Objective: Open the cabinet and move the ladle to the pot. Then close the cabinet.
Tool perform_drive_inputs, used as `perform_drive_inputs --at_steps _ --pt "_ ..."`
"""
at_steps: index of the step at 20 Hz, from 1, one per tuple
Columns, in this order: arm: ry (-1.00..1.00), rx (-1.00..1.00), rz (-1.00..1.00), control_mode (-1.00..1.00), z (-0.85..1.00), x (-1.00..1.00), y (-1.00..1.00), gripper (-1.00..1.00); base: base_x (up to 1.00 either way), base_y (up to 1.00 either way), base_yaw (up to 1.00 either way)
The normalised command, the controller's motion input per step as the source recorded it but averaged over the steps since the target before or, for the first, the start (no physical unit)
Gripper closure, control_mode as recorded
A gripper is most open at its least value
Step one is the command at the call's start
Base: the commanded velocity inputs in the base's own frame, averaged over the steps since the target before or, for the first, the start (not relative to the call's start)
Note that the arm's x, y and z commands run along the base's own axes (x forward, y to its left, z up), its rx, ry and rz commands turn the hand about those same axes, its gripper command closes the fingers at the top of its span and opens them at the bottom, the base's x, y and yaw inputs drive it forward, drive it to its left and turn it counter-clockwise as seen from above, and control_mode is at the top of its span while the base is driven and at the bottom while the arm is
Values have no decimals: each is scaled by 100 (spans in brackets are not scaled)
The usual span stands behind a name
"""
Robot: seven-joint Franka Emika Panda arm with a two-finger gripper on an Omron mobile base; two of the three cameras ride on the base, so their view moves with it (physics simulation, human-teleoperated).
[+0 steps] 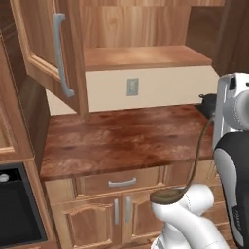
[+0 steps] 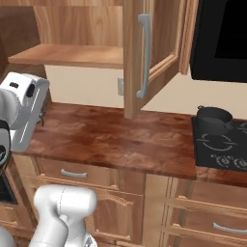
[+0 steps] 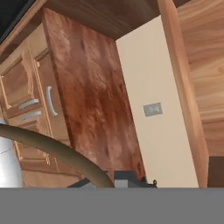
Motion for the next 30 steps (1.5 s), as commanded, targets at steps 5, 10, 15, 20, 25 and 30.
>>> perform_drive_inputs --at_steps 5,10,15,20,25,30 --pt "0 0 0 100 0 0 0 100 -100 -3 -1" --pt "0 0 0 100 0 0 0 100 -83 -38 0" --pt "0 0 0 100 0 0 0 100 -3 -92 0" --pt "0 0 0 100 0 0 0 100 24 -100 0" --pt "0 0 0 100 0 0 0 100 28 -100 0" --pt "0 0 0 100 0 0 0 100 44 -100 0"
